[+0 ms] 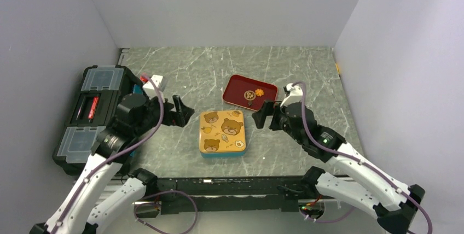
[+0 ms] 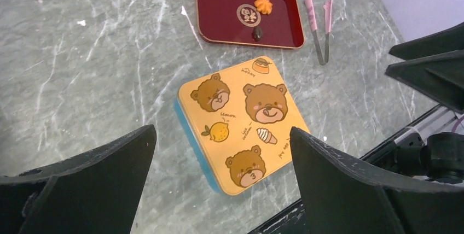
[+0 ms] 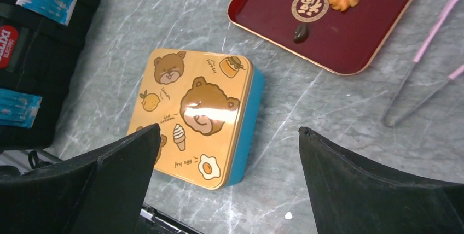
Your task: Pack the cookies
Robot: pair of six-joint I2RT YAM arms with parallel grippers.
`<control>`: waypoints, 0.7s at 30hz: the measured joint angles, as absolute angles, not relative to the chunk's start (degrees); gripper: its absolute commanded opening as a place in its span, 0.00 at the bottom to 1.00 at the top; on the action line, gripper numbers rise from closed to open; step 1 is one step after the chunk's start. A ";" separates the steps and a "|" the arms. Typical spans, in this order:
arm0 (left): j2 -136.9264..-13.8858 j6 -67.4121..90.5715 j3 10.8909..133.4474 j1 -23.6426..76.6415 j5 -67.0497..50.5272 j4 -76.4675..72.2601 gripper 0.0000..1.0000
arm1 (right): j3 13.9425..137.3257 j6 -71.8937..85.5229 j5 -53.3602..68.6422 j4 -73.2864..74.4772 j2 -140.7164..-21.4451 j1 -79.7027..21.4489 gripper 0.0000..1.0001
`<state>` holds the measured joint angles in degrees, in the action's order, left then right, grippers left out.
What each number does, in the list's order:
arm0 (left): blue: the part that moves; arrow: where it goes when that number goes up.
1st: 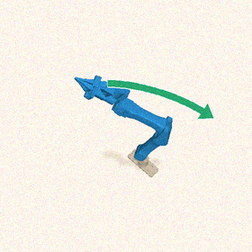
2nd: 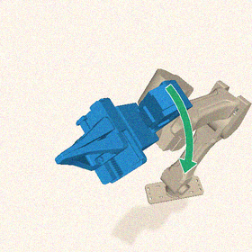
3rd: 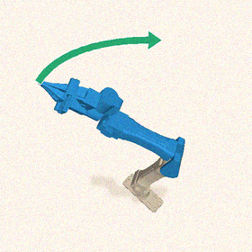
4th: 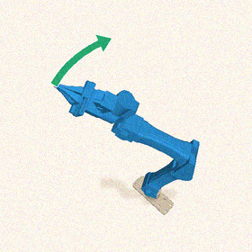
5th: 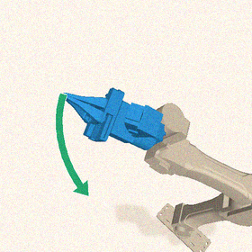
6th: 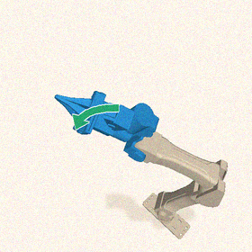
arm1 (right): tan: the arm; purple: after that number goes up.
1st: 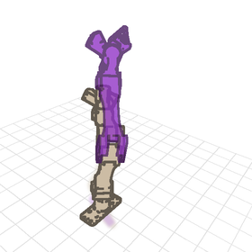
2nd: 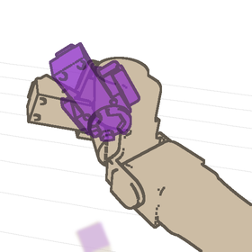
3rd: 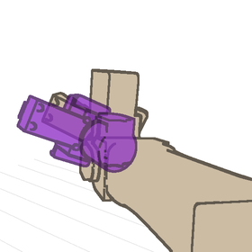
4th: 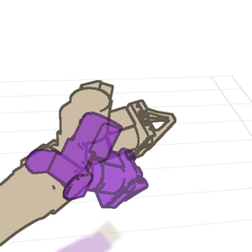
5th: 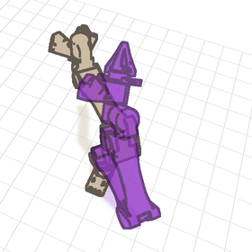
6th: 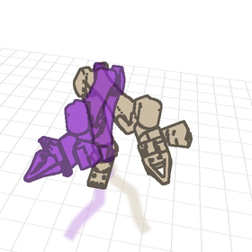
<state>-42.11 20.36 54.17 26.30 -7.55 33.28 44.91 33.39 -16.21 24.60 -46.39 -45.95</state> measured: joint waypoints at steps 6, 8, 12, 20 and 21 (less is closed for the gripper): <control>-34.00 20.43 50.17 26.35 -3.53 35.68 0.99 | 42.39 34.06 -19.59 27.77 -38.39 -45.95 1.00; -31.73 20.45 48.51 26.35 -2.59 36.60 0.99 | 41.54 34.39 -20.16 28.71 -36.34 -45.95 1.00; -27.20 21.41 44.49 26.35 0.01 38.46 0.99 | 39.20 35.51 -20.95 30.92 -32.56 -45.95 1.00; -20.27 22.35 39.24 26.35 1.41 38.33 0.99 | 36.29 38.17 -21.12 33.28 -30.09 -45.95 1.00; -19.62 22.35 38.92 26.35 1.37 37.76 0.99 | 35.77 38.44 -21.06 33.43 -29.58 -45.95 1.00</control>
